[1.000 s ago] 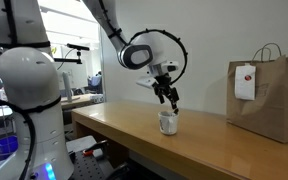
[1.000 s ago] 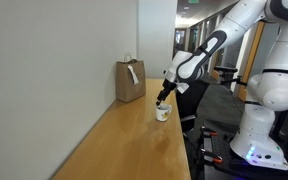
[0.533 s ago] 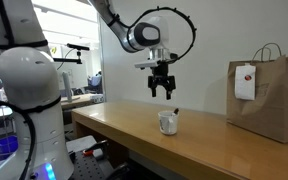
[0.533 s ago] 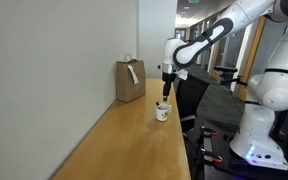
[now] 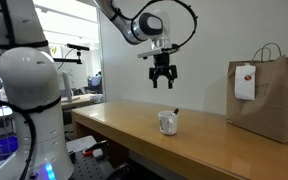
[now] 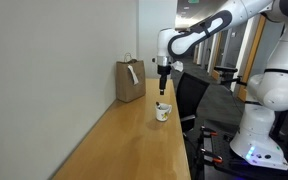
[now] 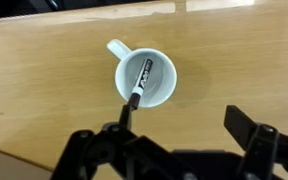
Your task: Put the marker in the mug
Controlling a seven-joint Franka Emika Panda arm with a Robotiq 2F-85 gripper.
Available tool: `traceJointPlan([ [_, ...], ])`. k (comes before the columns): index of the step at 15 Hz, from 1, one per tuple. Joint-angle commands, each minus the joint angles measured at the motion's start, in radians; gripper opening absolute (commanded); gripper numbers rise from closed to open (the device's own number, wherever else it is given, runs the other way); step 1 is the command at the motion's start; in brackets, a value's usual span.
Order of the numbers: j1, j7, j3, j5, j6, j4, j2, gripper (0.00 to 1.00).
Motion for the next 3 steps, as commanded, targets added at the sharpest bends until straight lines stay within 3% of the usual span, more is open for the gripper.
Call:
traceJointPlan([
  [1,0.000,-0.010,-0.002,-0.026,-0.038,0.040,0.023,1.00],
  [3,0.001,-0.025,-0.005,-0.023,-0.031,0.038,0.025,1.00],
])
